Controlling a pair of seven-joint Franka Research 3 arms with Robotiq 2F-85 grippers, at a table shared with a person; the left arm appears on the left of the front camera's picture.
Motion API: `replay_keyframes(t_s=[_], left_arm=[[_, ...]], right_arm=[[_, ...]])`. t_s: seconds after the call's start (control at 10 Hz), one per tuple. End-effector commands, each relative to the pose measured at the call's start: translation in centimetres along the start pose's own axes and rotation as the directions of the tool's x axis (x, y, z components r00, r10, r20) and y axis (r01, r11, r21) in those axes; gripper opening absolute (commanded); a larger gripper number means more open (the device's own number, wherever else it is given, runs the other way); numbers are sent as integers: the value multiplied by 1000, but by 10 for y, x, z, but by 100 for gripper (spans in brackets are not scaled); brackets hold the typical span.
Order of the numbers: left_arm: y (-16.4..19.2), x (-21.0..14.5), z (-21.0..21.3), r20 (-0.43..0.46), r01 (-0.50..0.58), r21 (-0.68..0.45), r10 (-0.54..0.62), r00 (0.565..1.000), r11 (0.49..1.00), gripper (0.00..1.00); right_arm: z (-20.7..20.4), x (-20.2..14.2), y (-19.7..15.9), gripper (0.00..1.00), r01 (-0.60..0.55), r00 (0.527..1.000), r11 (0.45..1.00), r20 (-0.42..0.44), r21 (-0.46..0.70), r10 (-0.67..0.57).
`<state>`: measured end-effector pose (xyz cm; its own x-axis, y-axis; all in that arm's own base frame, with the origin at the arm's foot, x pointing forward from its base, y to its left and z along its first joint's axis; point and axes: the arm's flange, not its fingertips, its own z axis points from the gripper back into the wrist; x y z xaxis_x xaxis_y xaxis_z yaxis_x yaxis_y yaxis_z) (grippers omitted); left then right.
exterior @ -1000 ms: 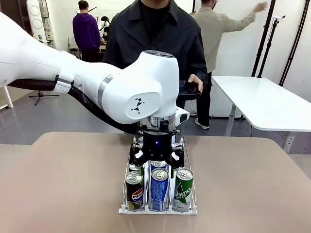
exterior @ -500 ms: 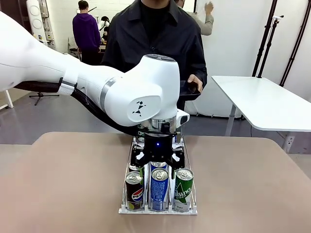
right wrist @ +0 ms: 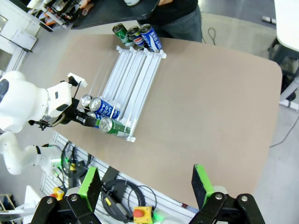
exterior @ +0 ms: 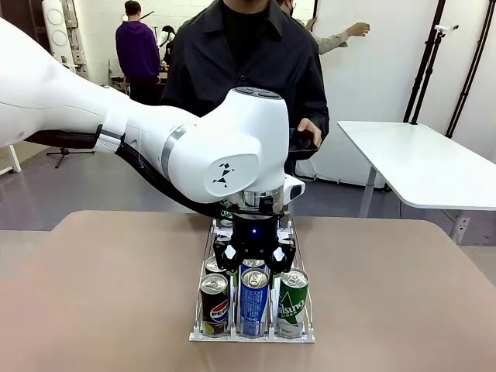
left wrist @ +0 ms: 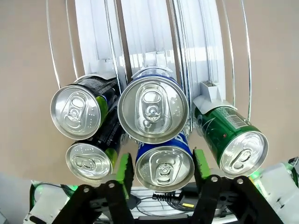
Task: Retrieve and hand over the desired beverage to the person.
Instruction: Pick up another can of the same type that the person held from the Automatic Can Dispenser.
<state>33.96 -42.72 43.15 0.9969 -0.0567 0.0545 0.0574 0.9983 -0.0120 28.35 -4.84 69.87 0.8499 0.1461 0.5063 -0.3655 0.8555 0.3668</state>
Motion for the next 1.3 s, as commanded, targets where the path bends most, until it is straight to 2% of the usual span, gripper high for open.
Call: replay_keyframes(t_s=[0.0,0.1,0.3,0.5,0.7,1.0,1.2], left_arm=[[-5,3,-2,2,-9,3,9,1000,1000,0],[-6,3,-2,-9,-10,1,10,1000,1000,18],[-6,3,-3,-23,-8,-4,8,1000,1000,0],[-6,3,-4,-28,3,2,-3,1000,1000,0],[-5,0,6,-77,29,57,-24,997,998,3],[7,-11,83,-36,67,-2,-67,997,998,3],[11,-16,139,27,74,-38,-73,997,997,3]], right_arm=[[-1,-1,0,100,-9,1000,1000,3,24,9],[-1,-1,0,100,-9,1000,1000,3,24,9],[-1,-1,0,100,-9,1000,1000,3,24,9],[-1,-1,0,100,-9,1000,1000,3,24,9],[-1,-1,0,100,-9,1000,1000,3,24,9],[-1,-1,0,100,-9,1000,1000,3,24,9],[-1,-1,0,100,-9,1000,1000,3,24,9]])
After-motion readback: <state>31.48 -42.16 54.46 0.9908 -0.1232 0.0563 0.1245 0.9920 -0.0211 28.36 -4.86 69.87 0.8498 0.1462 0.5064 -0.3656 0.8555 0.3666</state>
